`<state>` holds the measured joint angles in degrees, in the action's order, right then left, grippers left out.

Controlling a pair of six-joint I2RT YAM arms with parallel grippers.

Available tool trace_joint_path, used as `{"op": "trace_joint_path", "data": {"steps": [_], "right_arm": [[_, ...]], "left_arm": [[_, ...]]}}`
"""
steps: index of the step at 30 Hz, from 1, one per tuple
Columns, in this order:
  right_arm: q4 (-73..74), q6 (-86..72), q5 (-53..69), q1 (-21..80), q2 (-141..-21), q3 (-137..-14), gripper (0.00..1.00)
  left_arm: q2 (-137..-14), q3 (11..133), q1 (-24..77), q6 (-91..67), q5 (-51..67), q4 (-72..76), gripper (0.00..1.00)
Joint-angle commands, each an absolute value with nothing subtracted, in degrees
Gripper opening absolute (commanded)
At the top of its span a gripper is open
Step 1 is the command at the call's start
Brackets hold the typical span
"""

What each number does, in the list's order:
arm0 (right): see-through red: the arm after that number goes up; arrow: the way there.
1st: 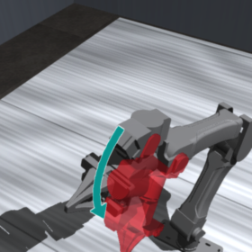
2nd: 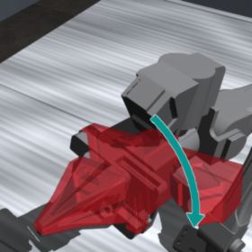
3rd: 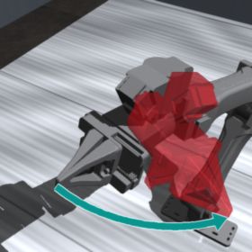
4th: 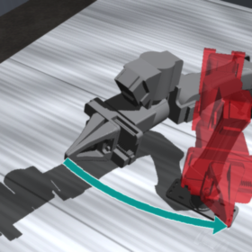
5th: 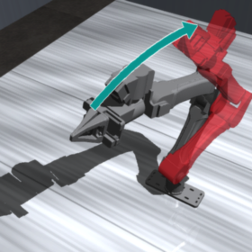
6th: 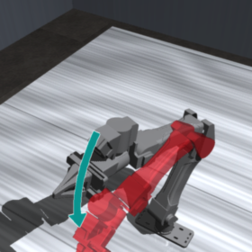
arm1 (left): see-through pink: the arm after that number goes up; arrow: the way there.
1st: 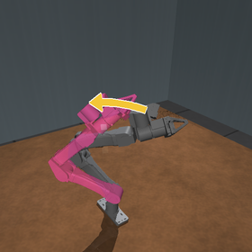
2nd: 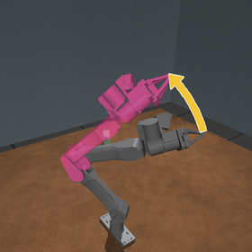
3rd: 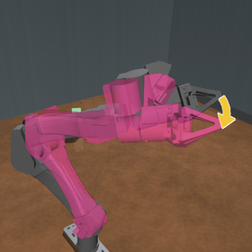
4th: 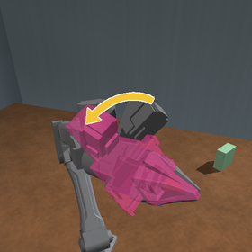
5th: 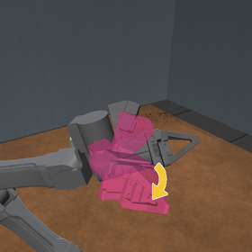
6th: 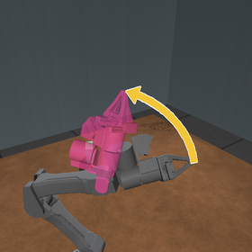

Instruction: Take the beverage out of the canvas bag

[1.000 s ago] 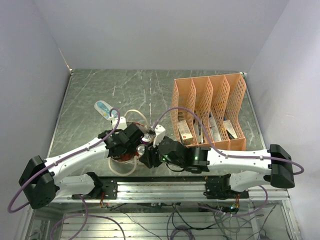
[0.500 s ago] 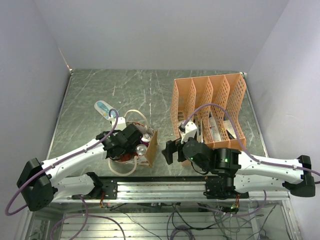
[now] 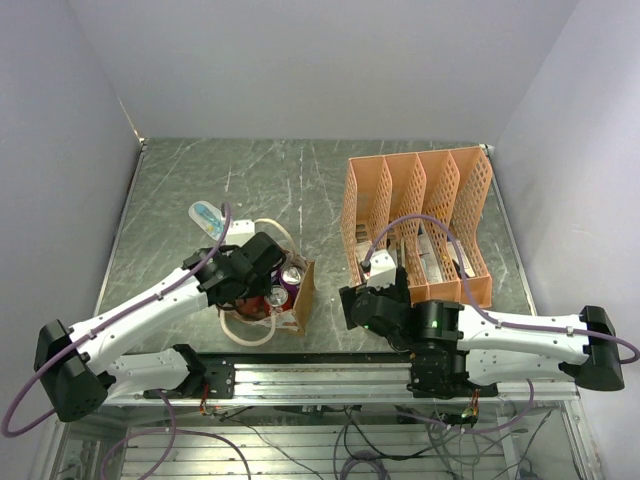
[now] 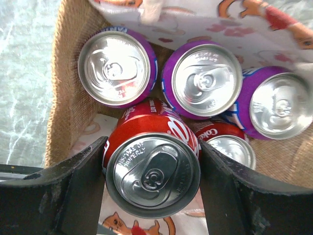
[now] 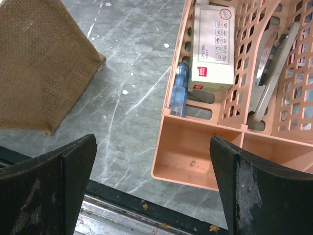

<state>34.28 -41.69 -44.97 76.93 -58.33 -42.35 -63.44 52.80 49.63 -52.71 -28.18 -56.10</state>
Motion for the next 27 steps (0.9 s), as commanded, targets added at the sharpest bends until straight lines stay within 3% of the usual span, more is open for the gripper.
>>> {"op": "trace_joint_path", "data": {"steps": [1, 10, 20, 27], "right_arm": [[32.8, -40.8, -48.2, 76.6, -57.5, -41.0, 1.00], [32.5, -40.4, -47.8, 76.6, -54.5, -40.9, 1.00], [22.6, -40.2, -44.6, 76.6, -61.1, -45.1, 1.00], [25.9, -41.2, -48.4, 76.6, -61.7, -42.1, 1.00]], "left_arm": [[-62.6, 60.9, 49.8, -50.2, -30.4, -56.9, 0.07], [-63.5, 67.7, 49.9, -47.7, -30.3, -59.3, 0.07], [-62.9, 72.9, 49.9, -46.3, -33.0, -62.3, 0.07], [-62.3, 78.4, 49.8, -44.8, -37.1, -66.0, 0.07]]}}
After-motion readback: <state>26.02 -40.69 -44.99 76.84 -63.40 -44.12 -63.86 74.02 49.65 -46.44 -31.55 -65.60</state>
